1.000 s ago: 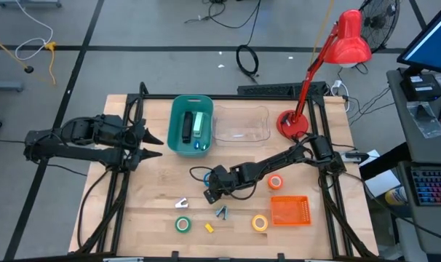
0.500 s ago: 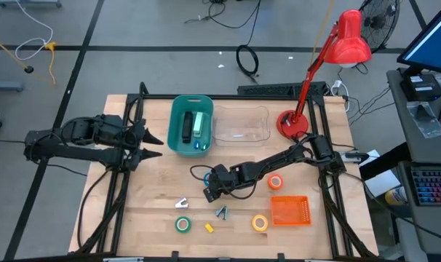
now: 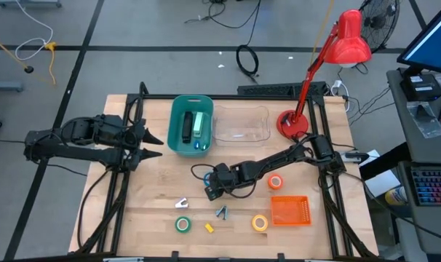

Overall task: Pick and place Stapler, Stapler remover, tape
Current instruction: Put the mini green stapler into the blue bin

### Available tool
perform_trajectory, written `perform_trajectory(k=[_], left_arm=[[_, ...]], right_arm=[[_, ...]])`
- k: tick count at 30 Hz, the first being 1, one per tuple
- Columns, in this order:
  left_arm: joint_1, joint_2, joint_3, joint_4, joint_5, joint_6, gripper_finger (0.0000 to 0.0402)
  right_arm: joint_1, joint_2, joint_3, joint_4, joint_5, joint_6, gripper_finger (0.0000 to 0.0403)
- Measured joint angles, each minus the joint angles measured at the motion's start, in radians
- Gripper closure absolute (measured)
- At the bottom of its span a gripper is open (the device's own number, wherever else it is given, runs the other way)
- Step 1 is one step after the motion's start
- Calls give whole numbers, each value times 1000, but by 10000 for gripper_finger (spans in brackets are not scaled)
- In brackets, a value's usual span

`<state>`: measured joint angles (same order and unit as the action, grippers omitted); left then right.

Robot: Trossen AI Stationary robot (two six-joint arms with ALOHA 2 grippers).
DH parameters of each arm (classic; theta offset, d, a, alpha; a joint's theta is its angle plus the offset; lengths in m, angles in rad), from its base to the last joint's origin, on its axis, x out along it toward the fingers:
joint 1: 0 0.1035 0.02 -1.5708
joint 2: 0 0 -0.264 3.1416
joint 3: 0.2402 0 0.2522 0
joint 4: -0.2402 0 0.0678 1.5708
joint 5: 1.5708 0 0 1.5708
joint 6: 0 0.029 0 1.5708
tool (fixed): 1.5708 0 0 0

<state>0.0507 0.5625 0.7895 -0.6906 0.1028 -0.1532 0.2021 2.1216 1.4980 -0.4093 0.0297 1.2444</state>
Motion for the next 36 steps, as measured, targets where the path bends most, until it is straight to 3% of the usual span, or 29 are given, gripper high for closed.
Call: perform_trajectory(k=[16,27,36], left_arm=[[0,0,0,1,0,-1,188],[0,0,0,1,0,0,188],[0,0,0,0,0,0,188]], right_arm=[[0,0,-1,-172,-61,-17,319],[-1,0,-1,-183,-87,-7,331],[-1,0,-2,-198,-85,1,372]])
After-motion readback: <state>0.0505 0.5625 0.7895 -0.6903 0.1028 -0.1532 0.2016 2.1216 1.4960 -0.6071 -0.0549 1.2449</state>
